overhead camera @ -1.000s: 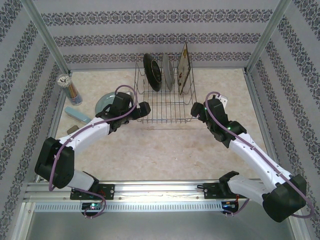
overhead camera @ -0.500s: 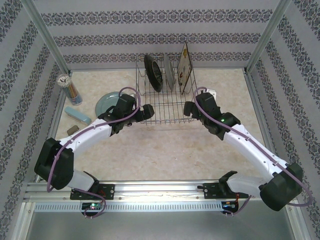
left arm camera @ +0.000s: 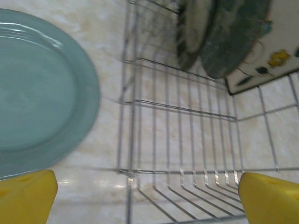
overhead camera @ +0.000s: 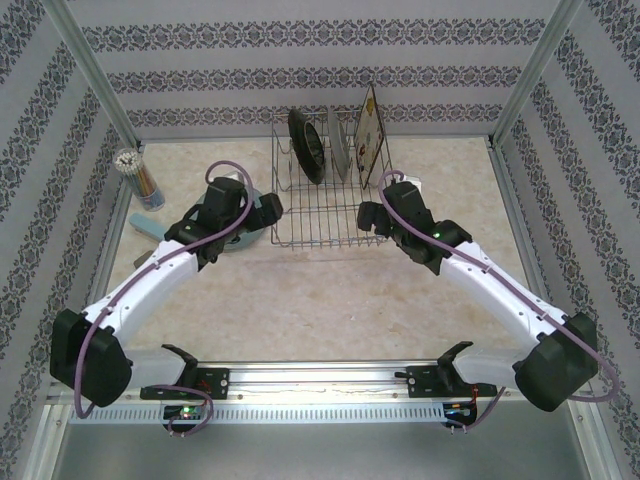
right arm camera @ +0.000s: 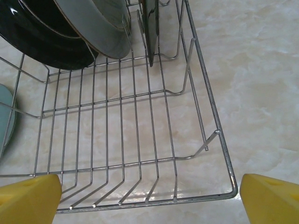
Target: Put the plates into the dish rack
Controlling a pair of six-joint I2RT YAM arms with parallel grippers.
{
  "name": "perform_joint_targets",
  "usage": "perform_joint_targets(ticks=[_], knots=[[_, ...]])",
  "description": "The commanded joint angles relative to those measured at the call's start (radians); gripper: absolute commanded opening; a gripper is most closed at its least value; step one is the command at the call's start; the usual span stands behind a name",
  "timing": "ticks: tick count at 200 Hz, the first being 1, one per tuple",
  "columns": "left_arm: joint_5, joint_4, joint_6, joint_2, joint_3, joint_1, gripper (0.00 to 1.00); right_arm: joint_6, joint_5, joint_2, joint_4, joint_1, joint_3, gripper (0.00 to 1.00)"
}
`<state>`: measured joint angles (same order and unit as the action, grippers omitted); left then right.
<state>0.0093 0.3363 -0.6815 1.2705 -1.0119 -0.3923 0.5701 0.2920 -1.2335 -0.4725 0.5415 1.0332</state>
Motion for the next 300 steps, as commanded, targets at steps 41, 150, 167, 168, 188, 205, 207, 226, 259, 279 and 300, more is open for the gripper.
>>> perform_joint_targets(ticks=[41, 150, 167, 168, 188, 205, 207, 226, 259, 279, 300], knots=[[0.048, 0.023, -0.119, -0.056, 0.086, 0.21, 1.0, 0.063, -0.02, -0.008, 0.012, 0.028, 0.029, 0.98], [0.112, -0.034, -0.351, 0.009, 0.21, 0.384, 1.0, 0.057, -0.044, -0.027, 0.051, 0.025, -0.004, 0.98], [0.152, -0.098, -0.369, 0.041, 0.235, 0.392, 1.0, 0.059, -0.05, -0.025, 0.055, 0.018, -0.013, 0.98], [0.153, -0.1, -0.37, 0.043, 0.236, 0.392, 1.0, 0.059, -0.05, -0.024, 0.055, 0.017, -0.013, 0.98], [0.171, -0.156, -0.38, 0.077, 0.253, 0.394, 1.0, 0.059, -0.056, -0.023, 0.059, 0.008, -0.027, 0.98], [0.178, -0.227, -0.393, 0.1, 0.277, 0.394, 0.99, 0.063, -0.063, -0.022, 0.064, -0.003, -0.035, 0.98], [0.177, -0.233, -0.396, 0.101, 0.28, 0.394, 0.99, 0.062, -0.064, -0.023, 0.064, -0.004, -0.035, 0.98], [0.185, -0.293, -0.403, 0.13, 0.293, 0.397, 0.97, 0.061, -0.069, -0.023, 0.067, -0.01, -0.04, 0.98], [0.197, -0.358, -0.427, 0.177, 0.301, 0.399, 0.94, 0.057, -0.073, -0.026, 0.069, -0.023, -0.047, 0.98], [0.204, -0.395, -0.443, 0.194, 0.308, 0.399, 0.93, 0.056, -0.078, -0.028, 0.076, -0.034, -0.056, 0.98], [0.202, -0.398, -0.445, 0.208, 0.303, 0.398, 0.93, 0.056, -0.086, -0.035, 0.081, -0.044, -0.061, 0.98]])
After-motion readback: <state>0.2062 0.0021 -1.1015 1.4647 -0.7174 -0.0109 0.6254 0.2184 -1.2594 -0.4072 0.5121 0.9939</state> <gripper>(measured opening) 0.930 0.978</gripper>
